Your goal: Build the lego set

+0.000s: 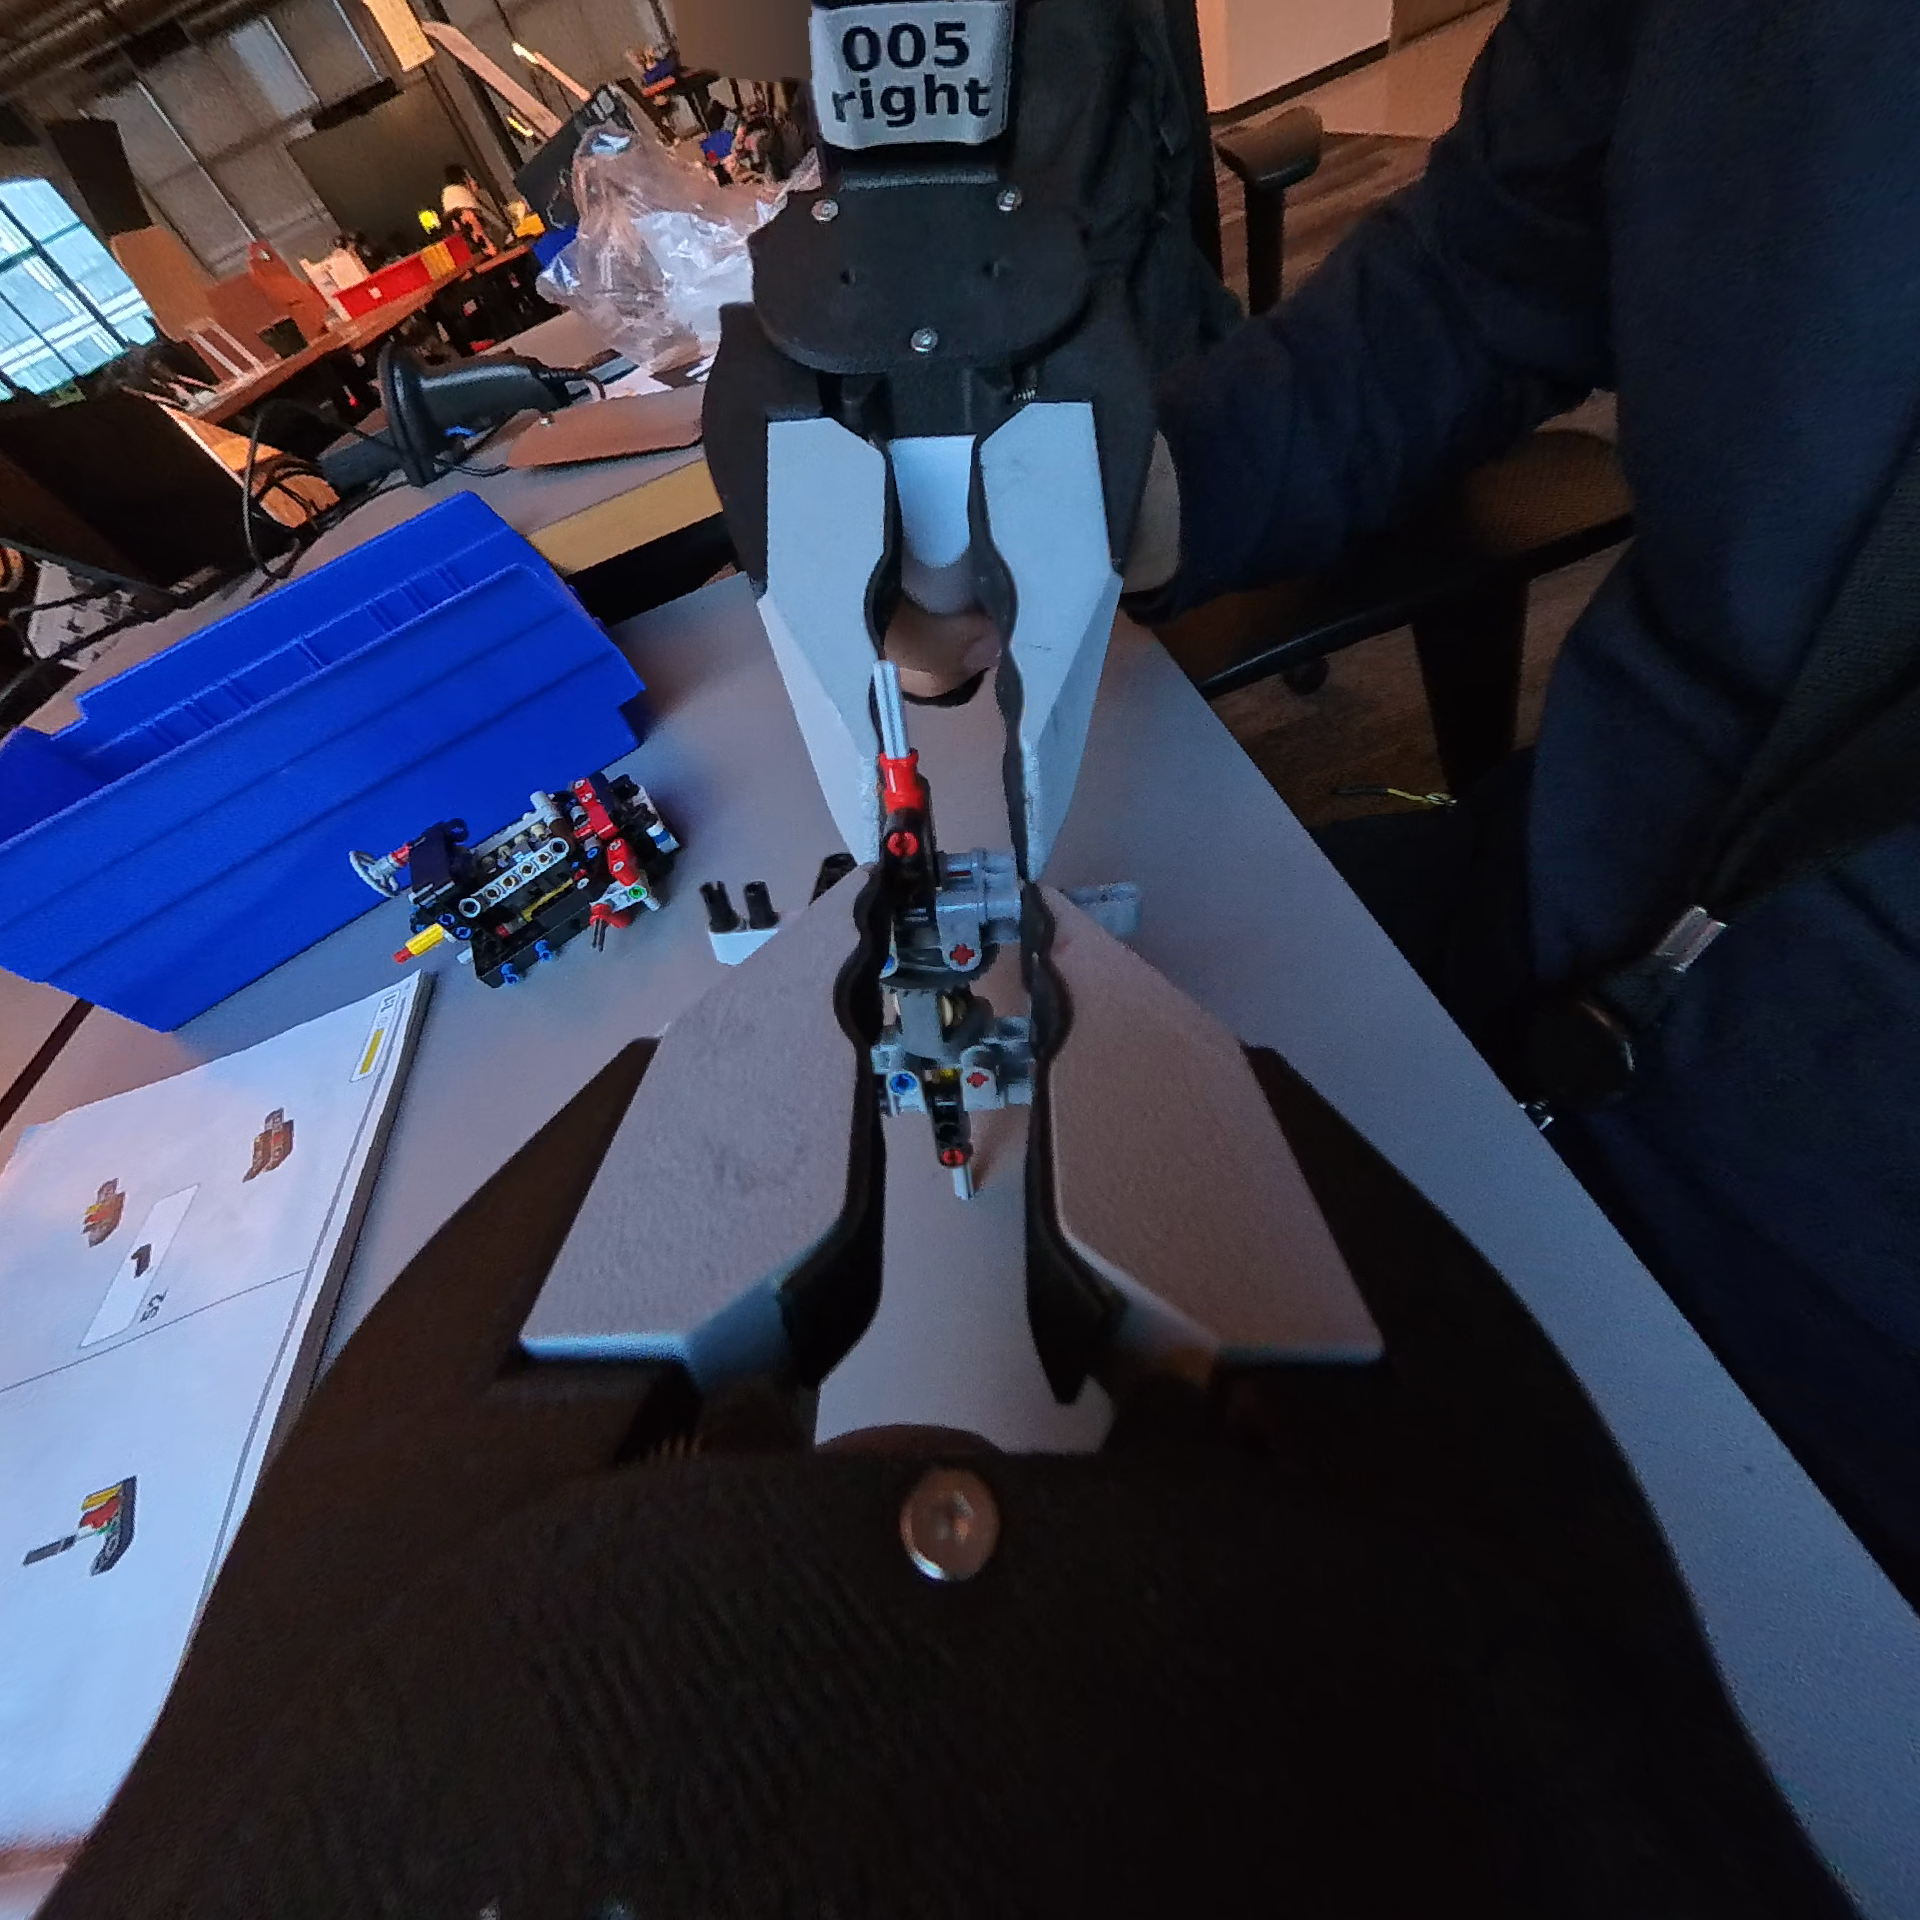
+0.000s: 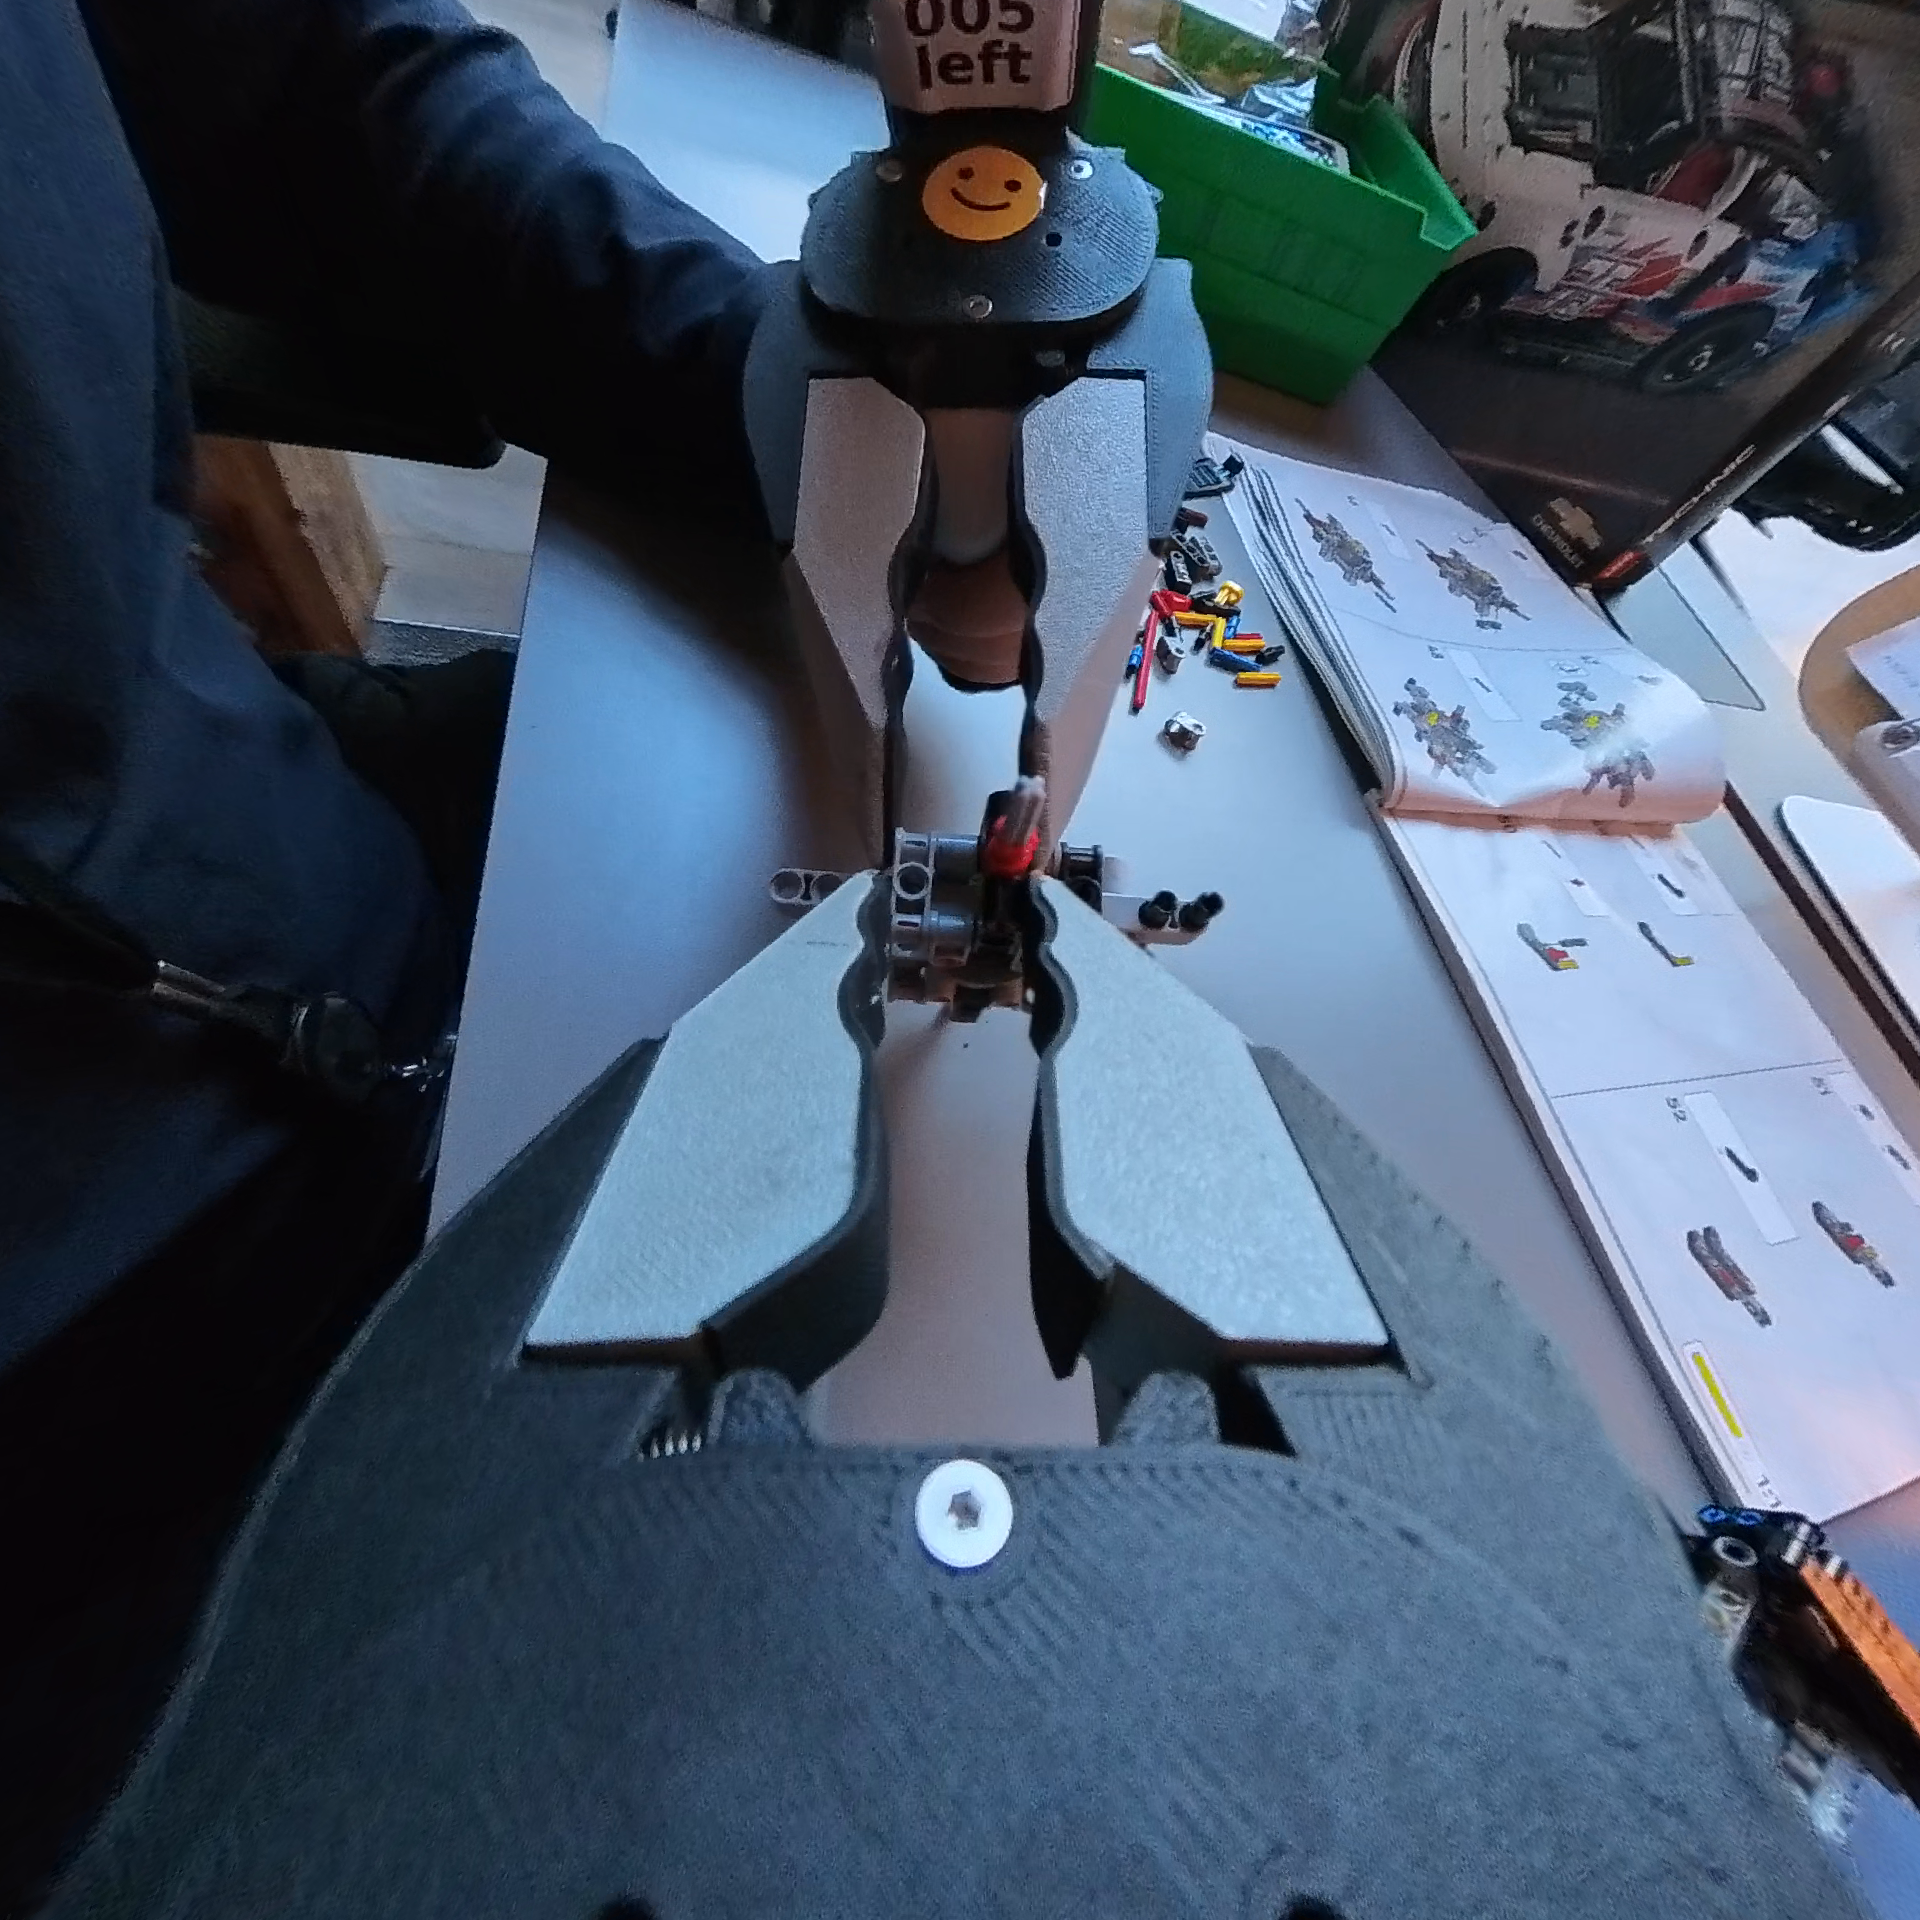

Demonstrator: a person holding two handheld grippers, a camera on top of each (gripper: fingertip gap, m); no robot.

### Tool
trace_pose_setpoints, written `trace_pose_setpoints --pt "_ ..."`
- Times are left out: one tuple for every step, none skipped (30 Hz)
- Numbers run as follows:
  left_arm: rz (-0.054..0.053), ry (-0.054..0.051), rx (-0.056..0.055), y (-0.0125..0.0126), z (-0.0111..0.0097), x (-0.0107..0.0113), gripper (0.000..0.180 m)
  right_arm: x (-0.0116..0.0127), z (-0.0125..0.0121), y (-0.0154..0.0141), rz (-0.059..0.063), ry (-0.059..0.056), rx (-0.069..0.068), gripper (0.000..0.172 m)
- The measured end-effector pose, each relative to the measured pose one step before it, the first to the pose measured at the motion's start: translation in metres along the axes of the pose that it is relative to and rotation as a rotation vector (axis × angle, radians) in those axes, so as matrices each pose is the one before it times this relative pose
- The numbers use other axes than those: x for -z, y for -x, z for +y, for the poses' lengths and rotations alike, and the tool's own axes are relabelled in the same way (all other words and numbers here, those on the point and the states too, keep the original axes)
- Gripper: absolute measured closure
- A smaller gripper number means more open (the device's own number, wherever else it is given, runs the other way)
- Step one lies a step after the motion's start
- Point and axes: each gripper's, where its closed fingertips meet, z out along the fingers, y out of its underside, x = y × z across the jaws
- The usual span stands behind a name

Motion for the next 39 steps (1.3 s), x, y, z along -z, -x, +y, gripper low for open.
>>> trace_pose_setpoints --pt "0.0011 -0.0004 -0.0023 0.00043 -0.00008 0.00018 0.158 -0.00011 -0.00019 -0.00046 0.0094 -0.0024 0.008 0.15" --pt "0.0004 0.0023 0.0001 0.00061 0.00045 0.00023 0.158 -0.00042 0.00018 -0.00065 0.0095 -0.0003 0.0017 0.15" --pt "0.0026 0.0016 0.0067 0.00028 0.00026 0.00016 0.158 -0.00033 0.00048 -0.00049 0.0072 0.0017 -0.0023 0.149" --pt "-0.0011 -0.0038 0.0173 0.00093 -0.0009 0.00011 0.158 -0.00045 0.00056 -0.00103 0.0117 0.0007 -0.0041 0.15" --pt "-0.0023 0.0048 0.021 0.00135 0.00004 -0.00019 0.158 -0.00054 0.00051 -0.00102 0.0141 -0.0036 0.0014 0.15" --pt "0.001 0.0065 0.0147 0.00058 0.00051 0.00009 0.158 -0.00047 0.00114 -0.00132 0.0165 -0.0026 0.0039 0.15" --pt "-0.0007 0.007 0.0087 0.00061 0.00044 0.00097 0.156 -0.00008 0.00194 -0.00181 0.0185 0.0009 0.0015 0.15" --pt "-0.0051 0.0069 0.0034 0.00088 0.00053 0.00188 0.155 0.00069 0.00201 -0.00207 0.0168 0.0001 -0.0011 0.15" --pt "-0.0029 0.0089 0.0031 0.00061 0.00114 0.00235 0.153 0.00133 0.0022 -0.00266 0.018 -0.0012 -0.0056 0.15" --pt "-0.0011 0.0153 0.0099 0.00051 0.00284 0.00246 0.15 0.00195 0.00263 -0.00369 0.0219 -0.0033 -0.0124 0.15" --pt "-0.009 0.0243 0.0155 0.00196 0.00471 0.00218 0.148 0.00215 0.00285 -0.00388 0.0206 -0.0066 -0.0191 0.15" --pt "-0.0115 0.029 0.0168 0.00221 0.0063 0.00182 0.145 0.00228 0.0029 -0.00396 0.0181 -0.0102 -0.028 0.15" --pt "-0.0152 0.031 0.016 0.00225 0.007 0.00142 0.144 0.00242 0.00307 -0.0046 0.0181 -0.0081 -0.0409 0.15" --pt "-0.0226 0.0238 0.0154 0.00248 0.00611 0.00104 0.144 0.00253 0.00415 -0.00541 0.021 0.0023 -0.0521 0.15" --pt "-0.021 0.0204 0.018 0.00176 0.00566 0.00048 0.144 0.00239 0.00543 -0.00546 0.0231 0.0152 -0.0534 0.15" --pt "-0.0166 0.0253 0.0192 0.00074 0.00608 -0.00006 0.145 0.00232 0.00645 -0.00431 0.0215 0.0201 -0.044 0.15" --pt "-0.0257 0.0332 0.0174 0.00191 0.00704 -0.00052 0.146 0.00202 0.00681 -0.00306 0.02 0.0194 -0.0355 0.15" --pt "-0.0234 0.0408 0.0154 0.00158 0.00812 -0.00125 0.146 0.00151 0.00827 -0.00193 0.0168 0.0273 -0.0357 0.15" --pt "-0.0115 0.0401 0.013 -0.0003 0.00761 -0.00171 0.146 0.0011 0.00957 -0.00002 0.0062 0.0373 -0.0353 0.151" --pt "-0.008 0.0308 0.0084 -0.00113 0.00619 -0.00184 0.146 0.00065 0.00899 0.00079 0.0025 0.0349 -0.0275 0.151" --pt "-0.0122 0.0218 0.0049 -0.00051 0.00478 -0.00186 0.147 0.0001 0.00759 0.00066 0.005 0.0299 -0.0199 0.151" --pt "-0.0107 0.0158 0.005 -0.00055 0.0038 -0.00178 0.147 -0.00027 0.00664 0.00063 0.0055 0.0308 -0.0177 0.151" --pt "-0.0089 0.0103 0.0065 -0.00046 0.00269 -0.00153 0.147 -0.0003 0.00392 0.00084 0.0068 0.0223 -0.0101 0.151" --pt "-0.0148 0.0138 0.0044 0.00088 0.0017 -0.00079 0.149 -0.00016 0.00131 0.00087 0.0101 0.0106 0.0004 0.151" --pt "-0.0102 0.0046 0.0051 0.00044 0.00002 -0.00032 0.149 -0.00065 0.00039 0.00087 0.0096 0.0096 0.0029 0.151" --pt "0.0013 0.0013 0.0126 -0.00108 -0.00034 -0.00042 0.149 -0.00152 0.00119 0.00072 0.0078 0.0169 -0.0016 0.151" --pt "-0.001 0.012 0.0179 -0.00036 0.00124 -0.00074 0.149 -0.00235 0.00237 0.00094 0.0054 0.0261 -0.0081 0.151" --pt "-0.0185 0.0196 0.0163 0.00236 0.00288 -0.00093 0.149 -0.00288 0.00264 0.00177 0.0003 0.0266 -0.0097 0.15" --pt "-0.0235 0.0199 0.0086 0.00304 0.00343 -0.00072 0.149 -0.00343 0.0025 0.00377 -0.0087 0.0246 -0.0096 0.149" --pt "-0.0188 0.016 0.0023 0.00248 0.0031 -0.00017 0.148 -0.00348 0.00157 0.00549 -0.0167 0.0184 -0.0066 0.145" --pt "-0.0164 0.0092 0.0033 0.00231 0.00232 0.00057 0.148 -0.00276 0.00037 0.00579 -0.015 0.0106 0.0013 0.143" --pt "-0.0135 0.0015 0.0075 0.00192 0.00127 0.0012 0.148 -0.00119 0.0005 0.0035 0.0033 0.0101 0.0103 0.142" --pt "-0.0087 -0.0022 0.0092 0.00138 0.00106 0.00169 0.148 0.00093 0.00068 0.00102 0.0191 0.0092 0.0194 0.142" --pt "-0.009 0.0001 0.0098 0.00146 0.0015 0.00183 0.148 0.00313 0.00057 0.00052 0.0185 0.0022 0.0241 0.142" --pt "-0.0105 0.003 0.0109 0.00179 0.00213 0.00194 0.149 0.00512 0.00013 0.00101 0.0089 -0.0053 0.018 0.142" --pt "-0.0093 0.0059 0.0107 0.00175 0.00265 0.00163 0.149 0.00645 0.00016 0.00099 0.0013 -0.0106 0.0079 0.143" --pt "-0.007 0.0064 0.0086 0.00161 0.00254 0.00144 0.149 0.00696 0.00054 0.00063 -0.0021 -0.0119 0.0014 0.144" --pt "-0.0034 0.003 0.0072 0.00118 0.00175 0.00115 0.149 0.00653 0.00181 -0.00089 0.0014 -0.0069 -0.0053 0.145" --pt "0.0004 -0.0015 0.007 0.00071 0.00045 0.00067 0.149 0.0053 0.00304 -0.00152 0.0001 -0.0005 -0.011 0.145"
